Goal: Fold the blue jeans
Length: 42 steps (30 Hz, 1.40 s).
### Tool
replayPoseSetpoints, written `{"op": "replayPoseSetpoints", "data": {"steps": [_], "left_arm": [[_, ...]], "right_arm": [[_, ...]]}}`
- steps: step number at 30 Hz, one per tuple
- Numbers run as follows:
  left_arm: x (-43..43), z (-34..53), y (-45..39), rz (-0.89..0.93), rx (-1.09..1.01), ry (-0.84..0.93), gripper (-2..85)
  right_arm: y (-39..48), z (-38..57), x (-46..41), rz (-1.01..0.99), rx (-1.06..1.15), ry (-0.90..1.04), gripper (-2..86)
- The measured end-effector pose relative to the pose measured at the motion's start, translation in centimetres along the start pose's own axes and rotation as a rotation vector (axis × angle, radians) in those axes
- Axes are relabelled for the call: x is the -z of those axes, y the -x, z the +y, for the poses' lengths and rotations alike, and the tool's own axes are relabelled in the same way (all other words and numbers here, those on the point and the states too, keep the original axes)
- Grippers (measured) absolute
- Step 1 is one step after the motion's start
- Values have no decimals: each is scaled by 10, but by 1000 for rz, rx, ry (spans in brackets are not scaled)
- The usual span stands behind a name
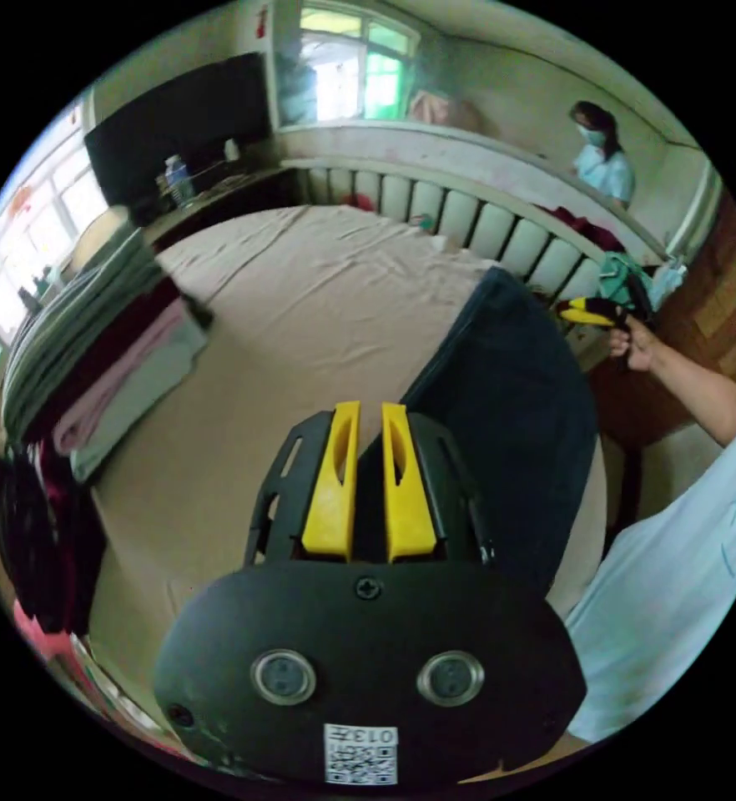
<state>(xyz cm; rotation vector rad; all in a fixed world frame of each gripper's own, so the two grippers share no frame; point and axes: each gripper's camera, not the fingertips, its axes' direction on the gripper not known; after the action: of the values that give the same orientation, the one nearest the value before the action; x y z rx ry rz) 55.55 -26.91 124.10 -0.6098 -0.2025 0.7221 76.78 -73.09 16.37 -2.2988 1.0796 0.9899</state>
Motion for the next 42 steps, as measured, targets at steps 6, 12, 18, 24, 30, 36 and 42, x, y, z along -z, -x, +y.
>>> {"op": "replayPoseSetpoints", "data": {"steps": [6, 12, 18, 24, 30, 36, 42], "left_arm": [[-62, -121, -74, 290, -314, 4, 90], [-134, -220, -99, 472, -351, 109, 107], [-177, -271, -113, 541, -401, 217, 106], [-198, -281, -107, 614, -370, 265, 87], [-193, -271, -108, 582, -434, 235, 38], [-159, -244, -98, 588, -564, 77, 22], [-116, -200, -63, 657, -620, -83, 22]], "right_arm": [[-83, 118, -15, -324, -345, -126, 179], [-114, 162, -41, -481, -473, -175, 192], [-123, 187, -62, -607, -508, -184, 177], [-111, 205, -70, -774, -493, -232, 125], [-80, 223, -66, -812, -468, -268, 74], [-15, 233, -31, -665, -314, -335, 55], [146, 217, 20, -206, 144, -185, 61]]}}
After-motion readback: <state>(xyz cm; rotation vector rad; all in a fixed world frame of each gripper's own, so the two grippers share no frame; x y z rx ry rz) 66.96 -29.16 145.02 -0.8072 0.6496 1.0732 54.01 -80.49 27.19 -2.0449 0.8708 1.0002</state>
